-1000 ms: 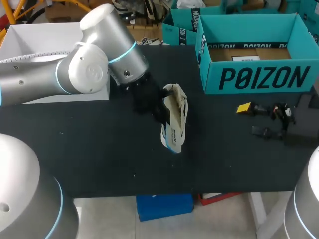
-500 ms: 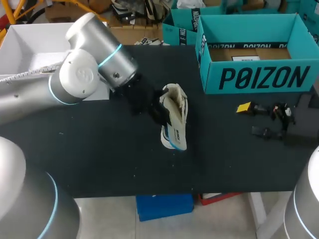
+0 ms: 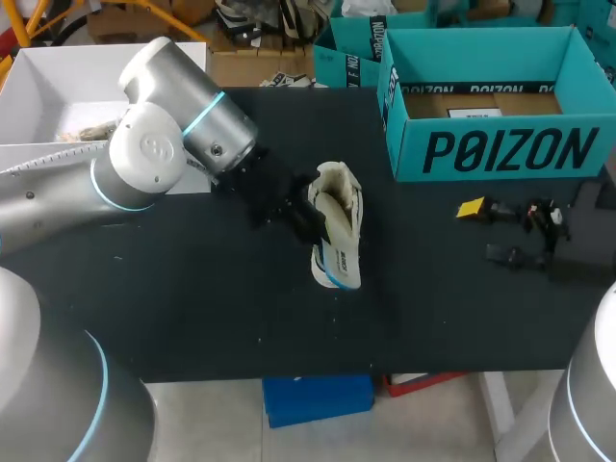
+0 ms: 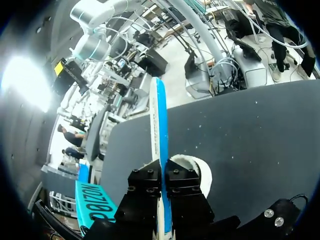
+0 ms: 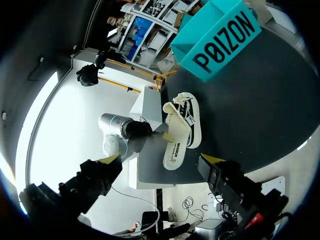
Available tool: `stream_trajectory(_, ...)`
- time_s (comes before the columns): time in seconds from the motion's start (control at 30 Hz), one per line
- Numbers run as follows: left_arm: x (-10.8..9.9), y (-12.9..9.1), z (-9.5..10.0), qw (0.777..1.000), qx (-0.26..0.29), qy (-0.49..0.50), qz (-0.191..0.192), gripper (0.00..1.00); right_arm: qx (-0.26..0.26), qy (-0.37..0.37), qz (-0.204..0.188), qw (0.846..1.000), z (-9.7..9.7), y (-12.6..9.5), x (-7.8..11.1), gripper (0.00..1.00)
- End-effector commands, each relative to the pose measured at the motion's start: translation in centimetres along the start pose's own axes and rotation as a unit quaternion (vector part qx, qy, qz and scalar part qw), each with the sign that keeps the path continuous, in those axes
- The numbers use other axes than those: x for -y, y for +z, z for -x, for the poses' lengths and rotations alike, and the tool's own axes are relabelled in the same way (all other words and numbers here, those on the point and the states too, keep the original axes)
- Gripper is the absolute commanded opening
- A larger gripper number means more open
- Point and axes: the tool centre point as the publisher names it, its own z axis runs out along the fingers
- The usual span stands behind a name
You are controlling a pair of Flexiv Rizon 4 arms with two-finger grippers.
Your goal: Take the shoe out of the shoebox, open the shoe tongue, remove and reinsert the insole, then place the shoe into the shoebox
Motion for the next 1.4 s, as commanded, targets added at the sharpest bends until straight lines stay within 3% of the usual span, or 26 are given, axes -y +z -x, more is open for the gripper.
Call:
stream_trajectory(0.03,-0.4,0.0,-0.3,1.000,-0.002,0.000,0.006,0.00,0.000,0.000,0.000,1.000,0.0,0.0,0.0,1.00)
stream_trajectory(0.43,-2.1,-0.4,-0.4,0.999,0.032,-0.018,0.006,0.00,0.000,0.000,0.000,1.000,0.0,0.0,0.0,1.00)
stream_trajectory(0.7,-0.7,-0.1,0.7,0.999,0.044,-0.014,-0.012,0.00,0.000,0.000,0.000,1.000,0.0,0.0,0.0,1.00)
stream_trajectory(1.1,0.0,0.2,0.0,0.998,0.057,-0.027,-0.021,0.00,0.000,0.000,0.000,1.000,0.0,0.0,0.0,1.00)
stream_trajectory(1.4,-1.8,-0.2,0.0,0.998,0.053,-0.025,-0.011,0.00,0.000,0.000,0.000,1.000,0.0,0.0,0.0,1.00)
